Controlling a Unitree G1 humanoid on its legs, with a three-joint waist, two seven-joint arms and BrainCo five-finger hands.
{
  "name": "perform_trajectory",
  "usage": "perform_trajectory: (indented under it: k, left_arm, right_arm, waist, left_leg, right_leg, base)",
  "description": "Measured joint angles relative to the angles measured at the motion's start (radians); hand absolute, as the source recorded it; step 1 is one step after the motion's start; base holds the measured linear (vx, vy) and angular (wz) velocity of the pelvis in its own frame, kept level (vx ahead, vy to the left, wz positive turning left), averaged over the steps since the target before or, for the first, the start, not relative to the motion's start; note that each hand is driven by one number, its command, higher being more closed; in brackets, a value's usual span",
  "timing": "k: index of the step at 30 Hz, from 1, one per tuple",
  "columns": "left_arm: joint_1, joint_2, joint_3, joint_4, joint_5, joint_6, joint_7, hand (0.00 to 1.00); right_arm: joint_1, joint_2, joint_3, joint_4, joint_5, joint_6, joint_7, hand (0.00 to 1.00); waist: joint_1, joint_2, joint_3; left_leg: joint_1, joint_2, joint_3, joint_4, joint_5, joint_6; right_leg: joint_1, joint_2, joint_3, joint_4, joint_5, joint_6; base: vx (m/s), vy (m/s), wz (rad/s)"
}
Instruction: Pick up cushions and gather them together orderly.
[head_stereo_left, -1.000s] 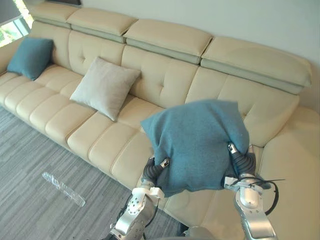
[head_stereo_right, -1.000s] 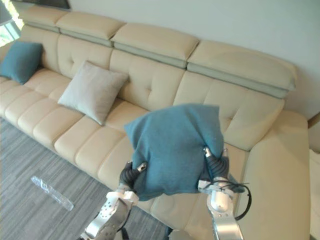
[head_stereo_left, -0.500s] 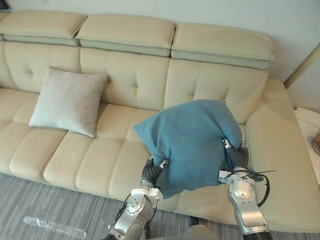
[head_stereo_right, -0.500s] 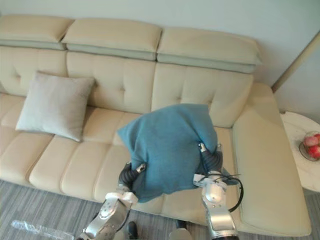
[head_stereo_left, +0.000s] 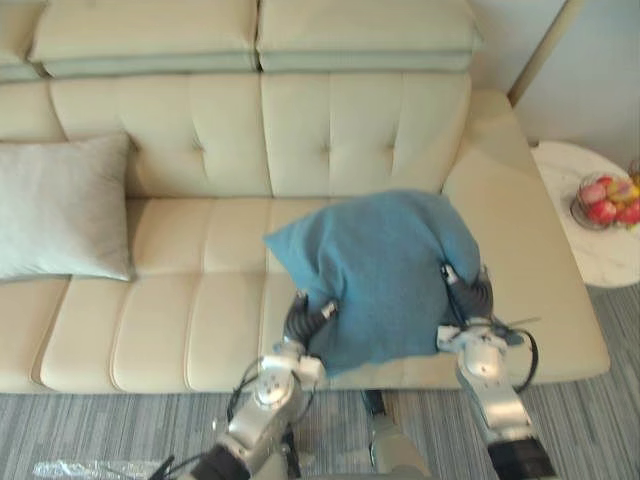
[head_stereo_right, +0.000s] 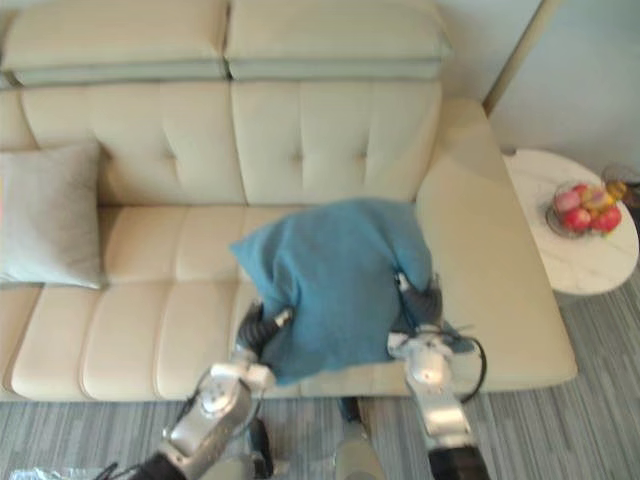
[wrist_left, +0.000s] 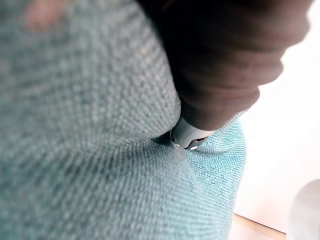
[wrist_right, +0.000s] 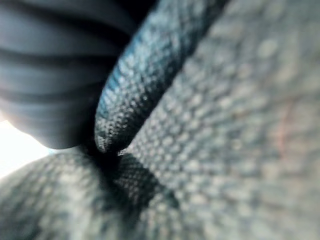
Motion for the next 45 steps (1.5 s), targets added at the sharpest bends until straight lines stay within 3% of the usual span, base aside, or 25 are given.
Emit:
perform_trajectory:
  k: [4,9,10,13,14,15,16,20,22,28,33,40,45]
  left_arm:
    - [-0.248,0.000,0.059,0.020,0.041,-0.001,0.088,1.00]
    - [-0.660,0.000,0.137,0.205,0.063,-0.003,0.168,1.00]
    - [-0.791,-0.001,0.174,0.268,0.073,-0.004,0.178,1.00]
    - [-1.044,-0.002,0.257,0.429,0.079,-0.005,0.197,1.00]
    - [-1.128,-0.004,0.285,0.493,0.079,-0.005,0.208,1.00]
    - [-1.147,-0.005,0.290,0.512,0.079,-0.005,0.209,1.00]
    - [-1.217,-0.005,0.316,0.591,0.079,-0.005,0.209,0.00]
    - [-1.336,-0.006,0.377,0.794,0.036,-0.005,0.204,0.00]
    - [-1.353,-0.007,0.412,0.837,-0.003,0.001,0.192,0.00]
    - [-1.348,-0.046,0.521,0.875,-0.023,0.047,0.097,0.00]
    - [-1.293,-0.051,0.559,0.869,-0.024,0.047,0.073,0.00]
    - [-1.198,-0.030,0.559,0.812,-0.046,0.022,0.048,0.00]
    - [-1.144,-0.009,0.558,0.746,-0.076,0.018,0.022,0.00]
  right_arm:
    - [-0.216,-0.001,-0.014,0.024,0.017,-0.005,-0.072,1.00]
    - [-0.578,-0.004,-0.097,0.168,0.039,-0.013,-0.145,1.00]
    - [-0.699,-0.005,-0.120,0.236,0.045,-0.024,-0.161,1.00]
    - [-0.978,-0.028,-0.153,0.454,0.072,-0.035,-0.185,1.00]
    - [-1.079,-0.041,-0.155,0.544,0.080,-0.035,-0.187,0.00]
    - [-1.101,-0.044,-0.156,0.566,0.084,-0.035,-0.188,0.00]
    - [-1.186,-0.048,-0.156,0.660,0.103,-0.036,-0.189,0.00]
    - [-1.358,-0.066,-0.160,0.901,0.194,-0.034,-0.157,0.00]
    - [-1.388,-0.067,-0.172,0.929,0.243,-0.028,-0.132,0.00]
    - [-1.392,-0.045,-0.153,0.929,0.350,-0.024,-0.091,0.00]
    - [-1.361,-0.012,-0.096,0.918,0.360,-0.020,-0.058,0.00]
    - [-1.265,-0.027,-0.081,0.868,0.359,-0.032,-0.035,0.00]
    - [-1.143,-0.082,-0.093,0.683,0.360,-0.034,-0.019,0.00]
  waist:
    - [0.020,-0.002,0.046]
    - [0.029,0.001,0.133]
    - [0.026,0.001,0.179]
    - [0.022,0.007,0.221]
    - [0.018,0.016,0.241]
    - [0.017,0.017,0.244]
    - [0.014,0.019,0.249]
    - [0.023,0.024,0.259]
    - [0.031,0.030,0.264]
    - [0.037,0.040,0.296]
    - [0.044,0.038,0.298]
    - [0.050,0.038,0.298]
    - [0.051,0.038,0.298]
  left_leg:
    - [-0.077,0.016,-0.001,0.004,0.031,-0.010]
    - [-0.156,0.033,-0.020,0.021,0.061,-0.020]
    - [-0.164,0.034,-0.033,0.021,0.069,-0.023]
    - [-0.229,0.033,-0.050,0.031,0.086,-0.022]
    - [-0.253,0.033,-0.061,0.043,0.086,-0.022]
    - [-0.259,0.033,-0.064,0.046,0.086,-0.022]
    - [-0.289,0.032,-0.071,0.054,0.086,-0.021]
    - [-0.371,0.025,-0.087,0.071,0.092,-0.015]
    - [-0.406,0.020,-0.087,0.072,0.096,-0.011]
    - [-0.510,0.023,-0.063,0.106,0.092,-0.002]
    - [-0.612,0.063,-0.040,0.230,0.033,-0.001]
    - [-0.639,0.104,-0.038,0.298,0.000,-0.011]
    - [-0.633,0.110,-0.039,0.296,0.000,-0.010]
  right_leg:
    - [-0.074,0.007,-0.017,-0.004,0.045,0.025]
    - [-0.138,0.019,-0.045,0.006,0.073,0.033]
    - [-0.141,0.023,-0.054,0.006,0.080,0.036]
    - [-0.203,0.026,-0.071,0.022,0.094,0.039]
    - [-0.216,0.025,-0.078,0.026,0.097,0.043]
    - [-0.220,0.025,-0.081,0.026,0.098,0.044]
    - [-0.241,0.023,-0.089,0.026,0.102,0.046]
    - [-0.309,0.016,-0.099,0.027,0.110,0.052]
    - [-0.342,0.013,-0.100,0.027,0.113,0.056]
    - [-0.435,0.003,-0.097,0.030,0.141,0.069]
    - [-0.512,0.026,-0.078,0.055,0.144,0.068]
    - [-0.520,0.057,-0.083,0.064,0.143,0.068]
    - [-0.519,0.064,-0.092,0.080,0.142,0.066]
  base:
    - [-0.10,-0.085,0.02]
    - [-0.10,-0.053,0.11]
    - [-0.10,-0.028,0.14]
    - [-0.09,-0.022,0.13]
    - [-0.08,-0.005,0.17]
    - [-0.08,0.007,0.17]
    - [-0.08,0.016,0.17]
    - [-0.07,0.020,0.13]
    - [-0.07,0.022,0.10]
    - [-0.05,0.025,0.01]
    - [-0.06,0.000,-0.24]
    - [-0.05,-0.020,-0.14]
    - [-0.01,-0.004,-0.01]
